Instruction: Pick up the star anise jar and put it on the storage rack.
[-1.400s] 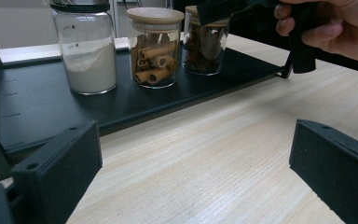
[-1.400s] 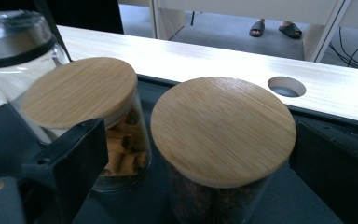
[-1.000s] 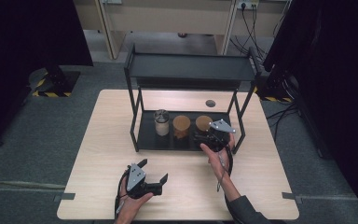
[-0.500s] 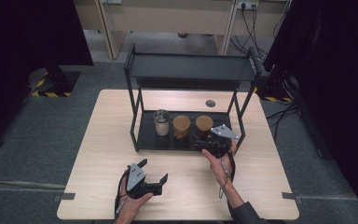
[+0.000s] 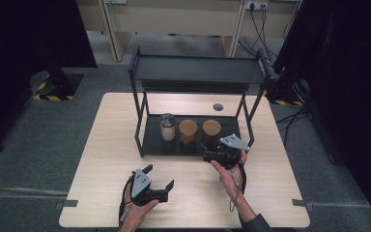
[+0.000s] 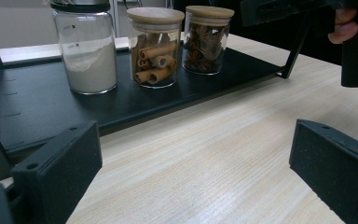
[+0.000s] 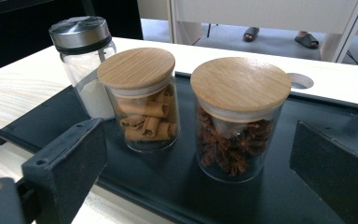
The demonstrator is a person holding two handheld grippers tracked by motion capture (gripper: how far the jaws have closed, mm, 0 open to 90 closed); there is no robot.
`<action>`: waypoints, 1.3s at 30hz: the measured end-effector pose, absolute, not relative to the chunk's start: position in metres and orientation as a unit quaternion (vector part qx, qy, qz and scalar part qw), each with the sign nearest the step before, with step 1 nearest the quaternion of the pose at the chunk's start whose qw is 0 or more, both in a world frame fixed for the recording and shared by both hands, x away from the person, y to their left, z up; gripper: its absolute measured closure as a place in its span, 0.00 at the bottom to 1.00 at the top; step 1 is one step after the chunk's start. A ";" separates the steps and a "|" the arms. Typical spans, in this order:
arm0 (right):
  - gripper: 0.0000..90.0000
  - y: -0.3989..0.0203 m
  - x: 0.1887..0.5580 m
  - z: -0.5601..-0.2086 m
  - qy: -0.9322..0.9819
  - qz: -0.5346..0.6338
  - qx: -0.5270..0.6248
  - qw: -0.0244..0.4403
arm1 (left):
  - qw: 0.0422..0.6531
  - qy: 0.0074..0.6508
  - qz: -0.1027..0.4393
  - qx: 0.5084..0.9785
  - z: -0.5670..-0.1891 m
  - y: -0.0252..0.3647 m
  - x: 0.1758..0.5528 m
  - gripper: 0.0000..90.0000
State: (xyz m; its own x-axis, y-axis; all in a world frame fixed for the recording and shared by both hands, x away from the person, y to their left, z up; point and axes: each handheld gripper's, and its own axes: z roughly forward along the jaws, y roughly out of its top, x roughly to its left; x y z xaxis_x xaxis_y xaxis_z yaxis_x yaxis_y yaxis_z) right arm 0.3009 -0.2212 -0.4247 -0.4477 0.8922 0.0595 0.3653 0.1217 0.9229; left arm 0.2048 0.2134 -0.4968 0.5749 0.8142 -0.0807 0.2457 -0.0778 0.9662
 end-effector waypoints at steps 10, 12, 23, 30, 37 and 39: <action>0.05 -0.224 0.296 -0.430 0.698 0.489 0.449 0.267 | 0.560 0.385 0.253 0.688 -0.497 0.214 0.205 0.02; 0.05 -0.224 0.295 -0.431 0.699 0.491 0.448 0.264 | 0.560 0.385 0.253 0.688 -0.497 0.214 0.205 0.02; 0.05 -0.228 0.286 -0.435 0.697 0.497 0.447 0.258 | 0.560 0.385 0.253 0.688 -0.497 0.214 0.205 0.02; 0.05 -0.231 0.282 -0.439 0.697 0.499 0.448 0.252 | 0.560 0.386 0.253 0.688 -0.497 0.214 0.205 0.02; 0.05 -0.231 0.277 -0.442 0.696 0.505 0.445 0.249 | 0.560 0.386 0.253 0.688 -0.497 0.214 0.205 0.02; 0.05 -0.232 0.276 -0.442 0.697 0.506 0.444 0.247 | 0.560 0.386 0.253 0.688 -0.497 0.214 0.205 0.02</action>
State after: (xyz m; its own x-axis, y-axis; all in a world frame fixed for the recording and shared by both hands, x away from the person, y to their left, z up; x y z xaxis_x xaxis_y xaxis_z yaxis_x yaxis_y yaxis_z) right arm 0.2758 -0.2316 -0.4424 -0.4842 0.8687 0.1043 0.3680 0.0940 0.9251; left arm 0.2049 0.2138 -0.4968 0.5749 0.8139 -0.0842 0.2474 -0.0748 0.9660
